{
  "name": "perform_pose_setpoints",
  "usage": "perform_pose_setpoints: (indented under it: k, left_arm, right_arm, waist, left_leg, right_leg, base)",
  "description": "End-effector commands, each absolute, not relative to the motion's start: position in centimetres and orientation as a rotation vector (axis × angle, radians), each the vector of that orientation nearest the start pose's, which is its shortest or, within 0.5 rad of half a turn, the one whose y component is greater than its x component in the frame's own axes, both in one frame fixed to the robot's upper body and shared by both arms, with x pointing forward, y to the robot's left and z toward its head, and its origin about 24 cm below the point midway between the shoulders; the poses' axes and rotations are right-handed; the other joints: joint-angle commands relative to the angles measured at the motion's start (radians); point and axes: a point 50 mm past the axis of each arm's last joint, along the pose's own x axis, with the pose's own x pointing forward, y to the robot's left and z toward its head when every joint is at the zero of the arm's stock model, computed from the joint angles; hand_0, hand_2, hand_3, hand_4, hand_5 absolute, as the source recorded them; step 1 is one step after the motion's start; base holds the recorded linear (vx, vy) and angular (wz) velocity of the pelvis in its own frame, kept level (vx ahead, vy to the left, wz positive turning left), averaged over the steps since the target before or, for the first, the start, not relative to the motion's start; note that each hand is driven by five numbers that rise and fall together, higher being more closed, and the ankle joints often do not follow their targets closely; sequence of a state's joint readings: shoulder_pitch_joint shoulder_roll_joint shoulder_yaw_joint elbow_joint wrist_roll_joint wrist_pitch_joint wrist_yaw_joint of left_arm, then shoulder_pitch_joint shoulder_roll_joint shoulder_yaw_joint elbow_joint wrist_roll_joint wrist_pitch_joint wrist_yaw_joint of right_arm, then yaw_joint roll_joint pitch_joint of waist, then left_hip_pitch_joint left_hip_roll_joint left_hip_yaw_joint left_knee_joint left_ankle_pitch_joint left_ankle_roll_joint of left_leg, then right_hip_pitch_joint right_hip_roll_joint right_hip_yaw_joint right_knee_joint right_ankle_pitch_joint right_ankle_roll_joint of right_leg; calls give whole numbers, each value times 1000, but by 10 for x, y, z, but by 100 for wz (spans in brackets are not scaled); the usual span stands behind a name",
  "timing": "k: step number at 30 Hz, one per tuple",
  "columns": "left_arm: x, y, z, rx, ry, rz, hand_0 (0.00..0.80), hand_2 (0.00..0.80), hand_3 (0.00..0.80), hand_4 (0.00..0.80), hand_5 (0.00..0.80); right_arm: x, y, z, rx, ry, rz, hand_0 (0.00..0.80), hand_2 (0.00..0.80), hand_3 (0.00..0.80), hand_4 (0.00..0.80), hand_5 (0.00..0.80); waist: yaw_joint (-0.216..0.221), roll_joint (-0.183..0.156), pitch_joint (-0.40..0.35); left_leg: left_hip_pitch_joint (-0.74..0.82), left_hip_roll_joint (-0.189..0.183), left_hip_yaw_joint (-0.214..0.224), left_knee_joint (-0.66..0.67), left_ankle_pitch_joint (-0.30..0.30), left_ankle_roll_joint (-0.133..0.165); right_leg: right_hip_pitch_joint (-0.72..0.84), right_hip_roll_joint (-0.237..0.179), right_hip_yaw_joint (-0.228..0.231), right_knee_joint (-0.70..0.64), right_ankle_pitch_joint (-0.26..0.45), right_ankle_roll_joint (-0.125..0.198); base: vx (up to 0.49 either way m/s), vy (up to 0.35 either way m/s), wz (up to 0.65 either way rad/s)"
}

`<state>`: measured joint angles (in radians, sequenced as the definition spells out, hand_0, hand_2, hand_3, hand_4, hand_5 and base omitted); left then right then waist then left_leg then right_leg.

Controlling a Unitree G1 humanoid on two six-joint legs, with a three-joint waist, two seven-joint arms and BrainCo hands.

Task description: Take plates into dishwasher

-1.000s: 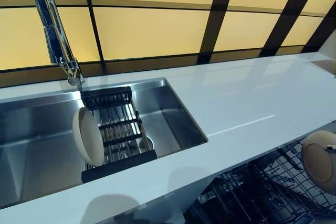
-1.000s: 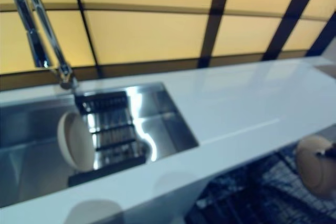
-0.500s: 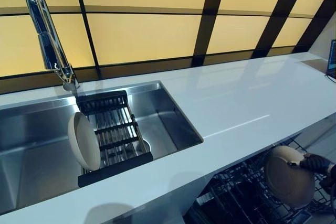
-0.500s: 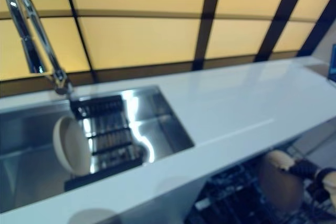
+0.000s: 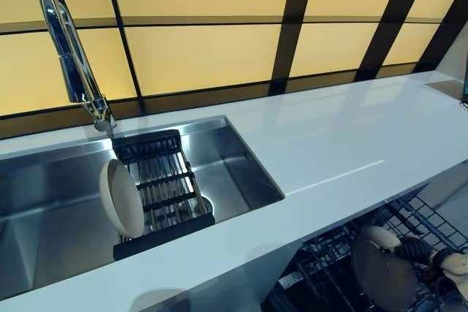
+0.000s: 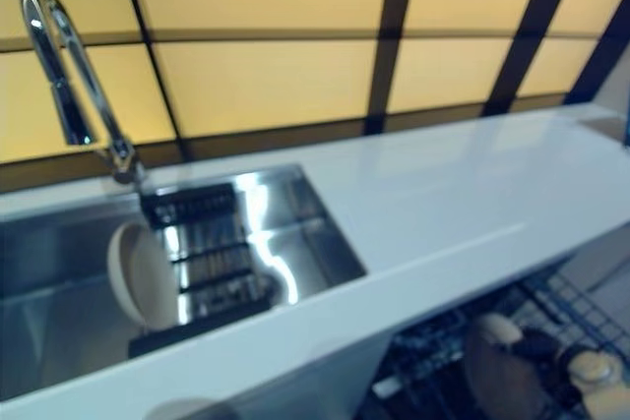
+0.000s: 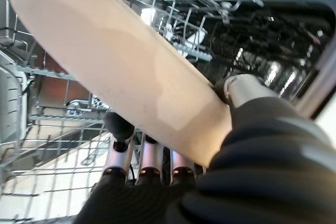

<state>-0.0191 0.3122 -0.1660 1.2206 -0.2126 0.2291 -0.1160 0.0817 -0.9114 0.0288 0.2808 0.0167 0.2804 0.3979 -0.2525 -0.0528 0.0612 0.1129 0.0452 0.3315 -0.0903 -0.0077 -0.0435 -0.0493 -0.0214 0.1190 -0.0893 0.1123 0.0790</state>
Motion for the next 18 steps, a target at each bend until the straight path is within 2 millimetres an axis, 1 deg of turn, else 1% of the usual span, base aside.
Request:
perform_pose_setpoints:
  k: [1,7,10,13,15,18]
  left_arm:
    - [88,264,-154,52,1382,179,0,0,0,0,0]
    - [90,263,-154,52,1368,172,0,0,0,0,0]
    - [92,263,-153,56,1362,165,0,0,0,0,0]
    - [94,263,-153,58,1356,160,0,0,0,0,0]
    - [95,262,-153,60,1352,154,0,0,0,0,0]
    - [97,262,-152,61,1346,148,0,0,0,0,0]
  right_arm:
    - [228,-348,41,-833,669,127,800,800,800,800,800]
    - [228,-340,30,-917,666,157,800,800,800,800,800]
    - [226,-337,18,-943,696,176,800,800,800,800,800]
    - [225,-335,12,-957,710,190,800,800,800,800,800]
    - [222,-333,3,-965,737,209,800,800,800,800,800]
    - [220,-331,-5,-979,765,232,800,800,800,800,800]
  waist:
    - [44,-24,18]
    - [53,-17,21]
    - [62,-12,23]
    - [66,-10,23]
    - [72,-7,23]
    - [80,-5,23]
  left_leg:
    - [-1,-16,-82,3,-35,16]
    - [-6,-18,-90,3,-32,16]
    - [-8,-19,-96,3,-30,16]
    - [-11,-20,-99,3,-30,15]
    - [-14,-21,-103,3,-29,14]
    - [-17,-23,-110,3,-28,13]
  right_leg:
    - [15,-25,-61,9,19,96]
    - [16,-29,-67,10,16,96]
    - [18,-33,-75,9,16,97]
    - [17,-36,-79,8,16,97]
    - [18,-39,-85,7,15,98]
    - [20,-41,-90,6,14,98]
  base:
    - [0,0,0]
    - [0,0,0]
    - [0,0,0]
    - [0,0,0]
    - [0,0,0]
    - [-8,1,4]
